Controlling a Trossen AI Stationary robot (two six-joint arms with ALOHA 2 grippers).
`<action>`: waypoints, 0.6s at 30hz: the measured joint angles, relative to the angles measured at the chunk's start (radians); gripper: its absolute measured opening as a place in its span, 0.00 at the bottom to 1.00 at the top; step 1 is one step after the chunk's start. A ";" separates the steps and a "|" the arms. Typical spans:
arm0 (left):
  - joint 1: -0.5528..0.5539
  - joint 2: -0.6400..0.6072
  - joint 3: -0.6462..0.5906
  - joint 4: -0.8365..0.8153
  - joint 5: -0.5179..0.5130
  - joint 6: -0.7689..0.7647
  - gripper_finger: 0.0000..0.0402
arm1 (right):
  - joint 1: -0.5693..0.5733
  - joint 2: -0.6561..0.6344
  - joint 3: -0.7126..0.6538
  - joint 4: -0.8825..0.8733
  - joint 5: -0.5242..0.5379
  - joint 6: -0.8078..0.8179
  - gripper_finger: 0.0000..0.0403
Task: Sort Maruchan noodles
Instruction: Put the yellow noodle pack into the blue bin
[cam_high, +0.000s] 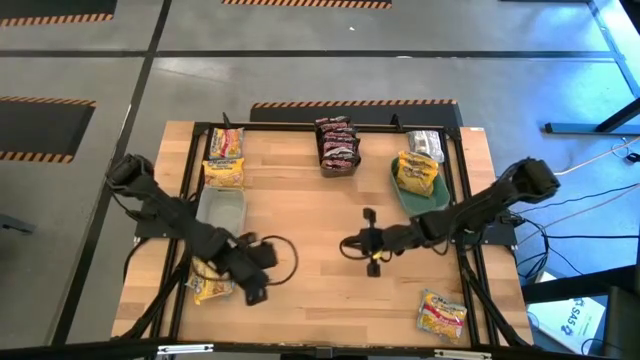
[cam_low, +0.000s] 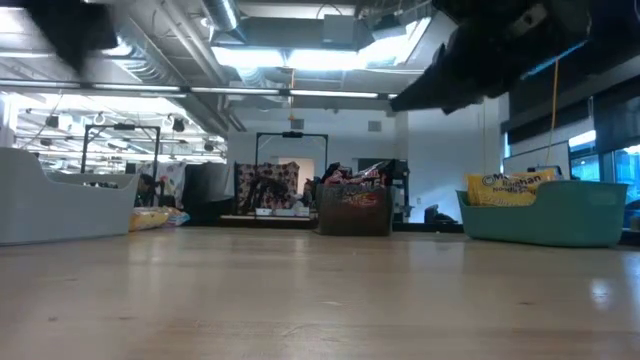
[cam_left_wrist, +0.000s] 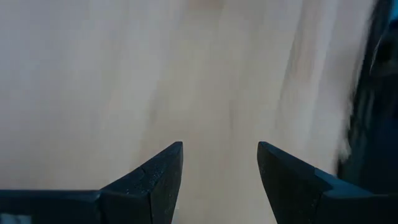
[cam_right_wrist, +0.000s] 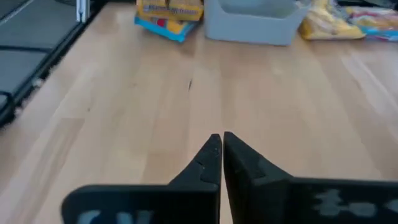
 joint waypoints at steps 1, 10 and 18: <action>-0.021 -0.001 0.009 -0.051 0.055 -0.095 0.50 | 0.005 0.017 0.000 0.010 0.001 -0.002 0.00; -0.237 -0.002 -0.055 -0.350 0.343 -0.668 0.50 | 0.016 0.121 0.000 0.045 -0.002 0.017 0.00; -0.295 -0.002 -0.177 -0.349 0.570 -0.659 0.50 | 0.016 0.124 0.000 0.069 -0.011 0.042 0.00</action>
